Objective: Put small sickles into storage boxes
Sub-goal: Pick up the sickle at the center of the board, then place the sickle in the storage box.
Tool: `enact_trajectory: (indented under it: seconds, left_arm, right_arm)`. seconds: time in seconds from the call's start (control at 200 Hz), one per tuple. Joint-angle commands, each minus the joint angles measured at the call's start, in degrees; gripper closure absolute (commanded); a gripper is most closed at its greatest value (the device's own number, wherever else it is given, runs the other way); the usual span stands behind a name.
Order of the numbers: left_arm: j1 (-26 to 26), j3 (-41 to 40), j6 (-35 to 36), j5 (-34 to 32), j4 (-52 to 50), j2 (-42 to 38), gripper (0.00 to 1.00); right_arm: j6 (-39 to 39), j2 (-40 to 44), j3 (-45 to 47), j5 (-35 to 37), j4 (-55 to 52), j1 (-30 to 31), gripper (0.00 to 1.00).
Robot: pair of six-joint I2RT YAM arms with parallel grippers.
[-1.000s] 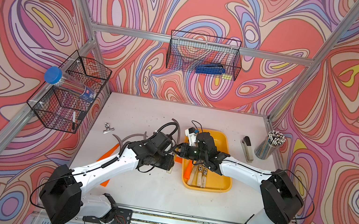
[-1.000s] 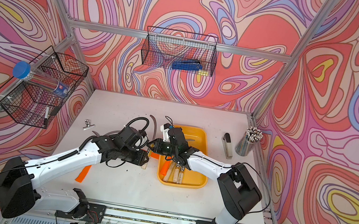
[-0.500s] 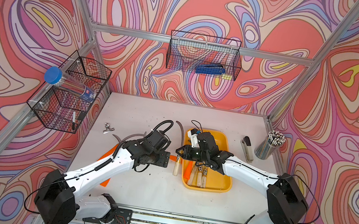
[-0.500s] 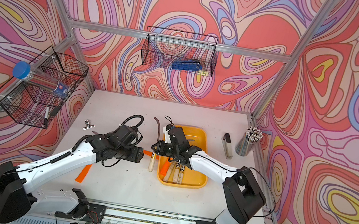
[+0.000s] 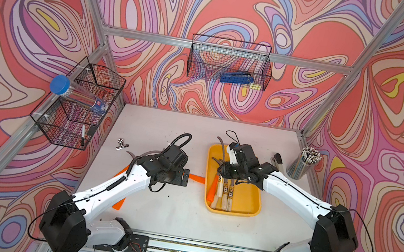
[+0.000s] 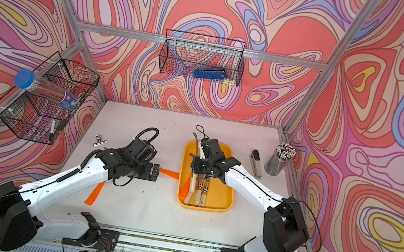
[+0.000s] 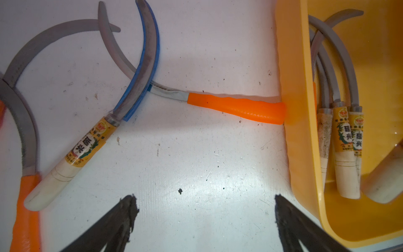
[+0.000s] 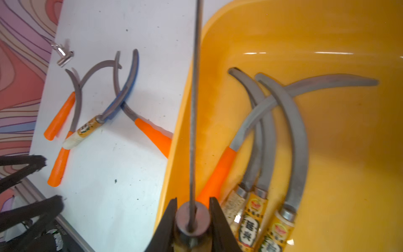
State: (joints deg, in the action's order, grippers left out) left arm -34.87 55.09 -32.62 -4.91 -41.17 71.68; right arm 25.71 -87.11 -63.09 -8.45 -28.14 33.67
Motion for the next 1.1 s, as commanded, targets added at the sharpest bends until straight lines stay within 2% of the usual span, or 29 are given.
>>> enact_trajectory:
  seconds: [0.0,0.295,0.456,0.761,1.007,1.097]
  left_arm:
    - [0.4,1.5,-0.7,-3.1,-3.7,1.7,0.00]
    - [0.4,2.1,1.6,-6.3,-3.9,2.2,0.00]
    - [0.4,2.6,-1.2,-11.6,-6.7,2.4,0.00]
    - [0.4,0.1,-1.7,-7.3,-3.4,1.1,0.00]
    - [0.4,-0.7,0.7,-5.9,-2.3,-2.2,0.00]
    - [0.4,-0.5,1.2,-6.2,-3.2,-2.6,0.00]
  right_arm:
    - [-4.0,1.9,2.4,0.9,-4.4,-3.3,1.00]
    - [-5.1,2.0,6.6,1.7,-4.1,-7.0,1.00]
    - [-5.4,1.1,7.8,2.1,-3.5,-8.0,1.00]
    - [-5.8,-1.4,10.1,-2.1,-0.7,-9.5,1.00]
    - [-5.6,-4.9,9.9,-3.8,-0.3,-10.6,1.00]
    - [-5.3,-5.4,9.8,-3.3,-0.7,-10.9,0.86]
